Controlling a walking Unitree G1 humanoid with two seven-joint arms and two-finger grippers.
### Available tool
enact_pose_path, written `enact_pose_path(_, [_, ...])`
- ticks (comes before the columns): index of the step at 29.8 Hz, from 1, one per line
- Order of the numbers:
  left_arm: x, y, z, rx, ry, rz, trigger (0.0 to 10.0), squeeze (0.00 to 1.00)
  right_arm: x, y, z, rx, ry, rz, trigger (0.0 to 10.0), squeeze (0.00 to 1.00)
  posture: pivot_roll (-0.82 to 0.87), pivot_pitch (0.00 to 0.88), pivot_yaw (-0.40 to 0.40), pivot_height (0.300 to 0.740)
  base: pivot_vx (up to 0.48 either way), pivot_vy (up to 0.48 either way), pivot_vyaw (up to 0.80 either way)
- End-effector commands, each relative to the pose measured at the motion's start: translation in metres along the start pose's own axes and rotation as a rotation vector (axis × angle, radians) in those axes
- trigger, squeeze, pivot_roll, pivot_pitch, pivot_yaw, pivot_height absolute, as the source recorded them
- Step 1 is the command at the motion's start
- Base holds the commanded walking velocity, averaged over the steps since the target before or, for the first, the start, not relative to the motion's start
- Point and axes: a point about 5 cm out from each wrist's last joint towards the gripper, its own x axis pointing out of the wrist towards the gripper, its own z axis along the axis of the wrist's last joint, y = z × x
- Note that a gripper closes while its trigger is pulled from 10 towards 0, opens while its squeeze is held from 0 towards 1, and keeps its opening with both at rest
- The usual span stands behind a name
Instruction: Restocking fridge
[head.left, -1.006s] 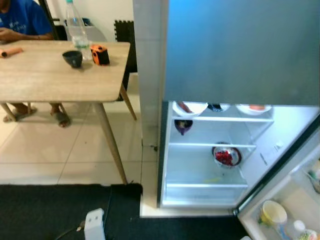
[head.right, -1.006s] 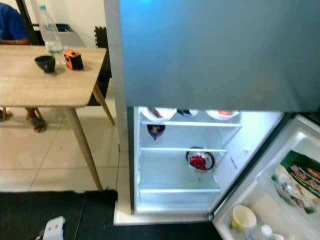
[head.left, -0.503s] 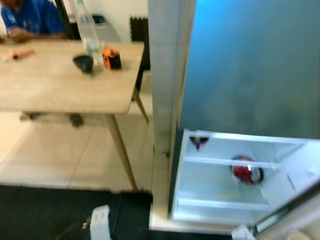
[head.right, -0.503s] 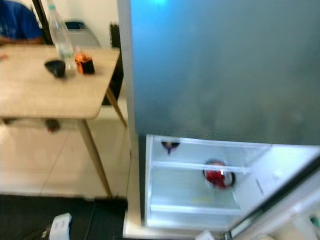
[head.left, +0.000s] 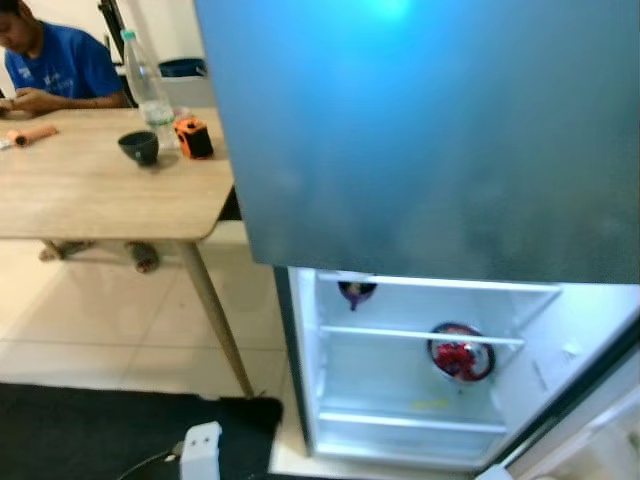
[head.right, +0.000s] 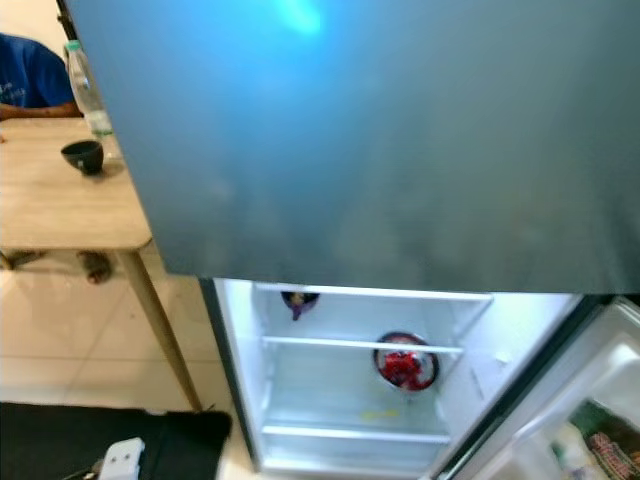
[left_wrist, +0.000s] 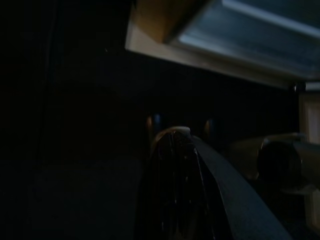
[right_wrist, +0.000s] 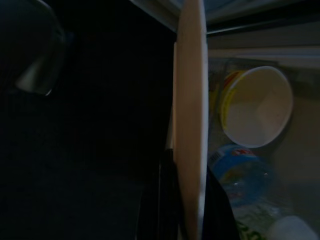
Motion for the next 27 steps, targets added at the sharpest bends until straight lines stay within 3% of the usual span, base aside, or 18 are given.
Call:
enact_pose_path(1, [-0.003,0.008,-0.001,0.007,0.003,0.020,10.0,0.00,0.000,0.002,-0.001,0.009,0.000,0.006,10.0,0.00,-0.10,0.041,0.016,0.740,0.000,0.000,0.00])
enact_pose_path(5, [-0.003,0.007,0.000,0.003,0.006,0.011,10.0,0.00,0.000,0.001,0.000,0.009,-0.002,0.006,10.0,0.00,-0.10,0.042,0.014,0.740,0.000,0.000,0.00])
enact_pose_path(13, [-0.002,0.006,0.005,0.020,0.002,0.002,10.0,0.00,0.000,0.000,0.002,0.009,-0.011,0.006,10.0,0.00,-0.10,0.042,0.014,0.740,0.000,-0.457,0.00])
enact_pose_path(27, [0.000,0.004,0.019,0.090,-0.047,-0.001,10.0,0.00,0.001,-0.001,0.018,0.003,-0.102,0.043,10.0,0.00,-0.10,0.042,0.014,0.740,0.000,0.000,0.00])
